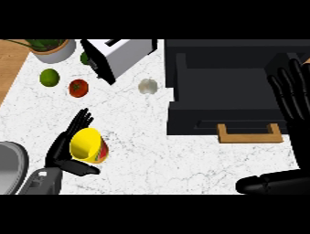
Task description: Pick up the cup, place it into the drawer and close the drawer
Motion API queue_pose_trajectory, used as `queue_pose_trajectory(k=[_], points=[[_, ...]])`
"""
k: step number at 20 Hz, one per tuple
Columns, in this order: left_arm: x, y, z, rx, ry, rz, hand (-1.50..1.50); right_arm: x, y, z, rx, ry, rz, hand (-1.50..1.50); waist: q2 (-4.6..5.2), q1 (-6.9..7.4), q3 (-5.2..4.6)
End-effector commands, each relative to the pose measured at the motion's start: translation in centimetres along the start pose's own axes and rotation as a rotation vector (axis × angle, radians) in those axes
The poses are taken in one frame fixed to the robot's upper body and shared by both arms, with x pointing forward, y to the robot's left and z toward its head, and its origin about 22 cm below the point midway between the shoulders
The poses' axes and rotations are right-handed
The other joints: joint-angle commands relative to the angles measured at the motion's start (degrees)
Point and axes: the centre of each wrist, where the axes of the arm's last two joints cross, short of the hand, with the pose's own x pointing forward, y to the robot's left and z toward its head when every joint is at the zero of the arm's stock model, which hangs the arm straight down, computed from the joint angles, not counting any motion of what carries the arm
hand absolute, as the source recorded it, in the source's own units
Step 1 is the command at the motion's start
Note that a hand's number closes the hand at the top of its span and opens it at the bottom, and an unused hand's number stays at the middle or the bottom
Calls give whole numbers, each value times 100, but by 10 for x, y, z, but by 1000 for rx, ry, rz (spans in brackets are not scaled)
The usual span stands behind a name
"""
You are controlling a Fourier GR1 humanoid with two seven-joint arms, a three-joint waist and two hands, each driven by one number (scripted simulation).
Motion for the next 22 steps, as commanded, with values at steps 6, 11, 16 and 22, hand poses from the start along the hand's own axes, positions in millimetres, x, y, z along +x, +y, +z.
queue_pose_trajectory(k=[6, 11, 16, 22], points=[[-8, -1, -3, -42, -36, 112, -150, -11, 5, -6, -12, -3, 4, -150, 8, -4, -2], [-2, 8, -8, -107, -45, 230, -150, -5, -5, -5, 13, 12, 14, -150, 22, -25, -6], [-17, -19, -6, -133, -81, 281, 150, -5, -6, -6, 11, 17, -10, -150, 16, -7, -8], [-9, -6, -9, -160, -141, 308, 150, 1, -12, 4, 5, 15, -1, -150, 13, -44, -10]])
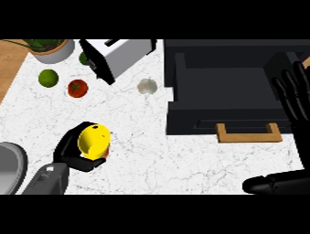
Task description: Pick up the cup, place it into the drawer and close the drawer
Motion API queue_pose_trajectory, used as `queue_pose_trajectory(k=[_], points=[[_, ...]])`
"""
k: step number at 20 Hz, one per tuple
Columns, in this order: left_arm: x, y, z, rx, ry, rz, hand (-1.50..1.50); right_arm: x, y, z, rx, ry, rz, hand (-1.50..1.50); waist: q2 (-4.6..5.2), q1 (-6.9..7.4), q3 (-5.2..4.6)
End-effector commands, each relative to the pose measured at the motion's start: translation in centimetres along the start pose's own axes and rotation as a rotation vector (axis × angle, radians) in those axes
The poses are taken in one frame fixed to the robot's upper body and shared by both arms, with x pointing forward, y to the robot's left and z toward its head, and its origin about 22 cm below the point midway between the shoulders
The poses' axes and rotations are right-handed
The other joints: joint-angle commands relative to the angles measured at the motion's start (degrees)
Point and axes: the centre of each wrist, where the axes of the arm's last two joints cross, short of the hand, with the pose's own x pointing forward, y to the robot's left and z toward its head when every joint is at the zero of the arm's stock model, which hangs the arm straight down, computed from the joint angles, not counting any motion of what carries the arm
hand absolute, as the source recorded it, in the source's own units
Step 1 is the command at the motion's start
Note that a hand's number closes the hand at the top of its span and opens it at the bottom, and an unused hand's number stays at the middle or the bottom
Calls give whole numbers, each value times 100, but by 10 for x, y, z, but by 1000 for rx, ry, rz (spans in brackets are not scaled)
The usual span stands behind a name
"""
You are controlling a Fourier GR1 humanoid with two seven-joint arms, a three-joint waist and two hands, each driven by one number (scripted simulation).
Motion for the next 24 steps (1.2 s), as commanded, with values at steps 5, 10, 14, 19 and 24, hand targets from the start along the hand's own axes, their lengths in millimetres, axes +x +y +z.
queue_pose_trajectory(k=[5, 10, 14, 19, 24], points=[[-4, -16, -16, 91, -225, 5, 150, -1, 0, -8, 25, -10, 14, -150, 1, 37, -2], [-4, 2, 21, 446, -360, -86, 150, 8, 2, 5, -14, -4, 17, -150, -32, 89, 2], [-6, -6, 13, 426, -411, -111, 150, 3, 0, -1, 6, 3, 15, -150, -16, 47, 2], [23, -13, -15, 321, -487, -64, 150, 5, 3, -1, -1, -13, 11, -150, -36, 88, 7], [64, -36, -43, 198, -458, -104, 150, 6, -5, 0, -20, 5, 20, -150, -48, 123, 11]])
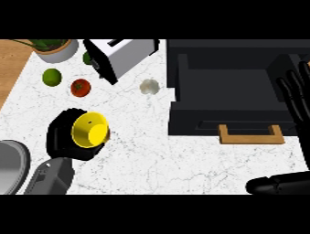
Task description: Pick up the cup, place it into the drawer and close the drawer
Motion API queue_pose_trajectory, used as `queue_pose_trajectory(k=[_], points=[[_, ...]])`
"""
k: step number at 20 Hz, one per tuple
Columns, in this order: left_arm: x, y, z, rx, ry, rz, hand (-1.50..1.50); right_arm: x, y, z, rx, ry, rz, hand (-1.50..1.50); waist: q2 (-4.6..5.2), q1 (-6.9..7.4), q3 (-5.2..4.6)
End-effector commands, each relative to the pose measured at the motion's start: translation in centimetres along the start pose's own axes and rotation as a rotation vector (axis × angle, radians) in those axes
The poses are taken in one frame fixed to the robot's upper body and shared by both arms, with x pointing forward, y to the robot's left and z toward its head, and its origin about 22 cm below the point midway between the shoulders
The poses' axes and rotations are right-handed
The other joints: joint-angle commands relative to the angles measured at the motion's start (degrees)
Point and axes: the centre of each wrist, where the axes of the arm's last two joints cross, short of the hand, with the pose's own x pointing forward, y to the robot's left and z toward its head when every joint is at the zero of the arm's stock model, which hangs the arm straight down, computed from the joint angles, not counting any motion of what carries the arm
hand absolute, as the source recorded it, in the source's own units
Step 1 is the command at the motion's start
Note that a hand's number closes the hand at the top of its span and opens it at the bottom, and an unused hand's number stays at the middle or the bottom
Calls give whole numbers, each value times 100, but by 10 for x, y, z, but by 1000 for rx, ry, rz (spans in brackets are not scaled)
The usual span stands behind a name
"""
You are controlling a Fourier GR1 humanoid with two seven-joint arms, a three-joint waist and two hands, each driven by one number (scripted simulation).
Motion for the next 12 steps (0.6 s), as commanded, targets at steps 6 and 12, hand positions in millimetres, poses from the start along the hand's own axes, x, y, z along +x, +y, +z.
queue_pose_trajectory(k=[6, 12], points=[[65, -77, -55, -131, -51, 75, 150, -6, -1, 14, 0, 11, -5, -150, -11, 6, 4], [103, -136, -85, -154, -64, 112, 150, -5, -2, 2, -4, 5, 3, -150, 3, -27, 0]])
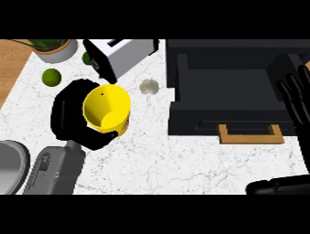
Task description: Pick up the cup, place it into the drawer and close the drawer
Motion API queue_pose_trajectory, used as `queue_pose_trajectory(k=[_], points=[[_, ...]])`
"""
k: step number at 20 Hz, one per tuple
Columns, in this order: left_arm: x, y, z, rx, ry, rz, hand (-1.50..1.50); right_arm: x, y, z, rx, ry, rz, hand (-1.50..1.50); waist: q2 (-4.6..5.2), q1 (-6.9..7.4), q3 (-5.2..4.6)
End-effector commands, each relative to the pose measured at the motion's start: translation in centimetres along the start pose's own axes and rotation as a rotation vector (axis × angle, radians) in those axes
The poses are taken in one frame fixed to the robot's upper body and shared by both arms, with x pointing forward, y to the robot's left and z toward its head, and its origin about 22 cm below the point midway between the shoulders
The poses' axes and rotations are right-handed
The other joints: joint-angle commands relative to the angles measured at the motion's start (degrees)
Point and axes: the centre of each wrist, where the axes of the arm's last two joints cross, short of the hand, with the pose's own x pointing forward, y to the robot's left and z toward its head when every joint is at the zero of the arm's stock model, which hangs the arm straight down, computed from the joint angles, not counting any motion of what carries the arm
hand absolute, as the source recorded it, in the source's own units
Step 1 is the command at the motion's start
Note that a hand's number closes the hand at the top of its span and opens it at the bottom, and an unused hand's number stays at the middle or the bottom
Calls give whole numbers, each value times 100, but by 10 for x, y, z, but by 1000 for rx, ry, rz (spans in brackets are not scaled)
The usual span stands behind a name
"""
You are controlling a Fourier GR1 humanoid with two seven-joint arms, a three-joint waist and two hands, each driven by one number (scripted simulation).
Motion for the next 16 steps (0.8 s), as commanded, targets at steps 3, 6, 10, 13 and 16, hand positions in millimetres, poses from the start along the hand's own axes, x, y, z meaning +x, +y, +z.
queue_pose_trajectory(k=[3, 6, 10, 13, 16], points=[[41, -44, -66, -22, -33, -5, 150, 11, -3, -11, -4, -17, -1, -150, 13, -37, -2], [42, -52, -73, -49, -16, 7, 150, 4, -2, 2, -7, -12, 14, -150, 16, -45, -3], [56, -93, -109, -57, -23, -64, 150, 3, -6, -11, -5, -9, -4, -150, 21, -66, -2], [46, -76, -128, -54, -5, -90, 150, 0, -13, 0, -4, -12, 13, -150, 31, -87, -2], [48, -108, -131, -78, 19, -100, 150, -19, -9, -6, -17, 3, -15, -150, 28, -66, -2]])
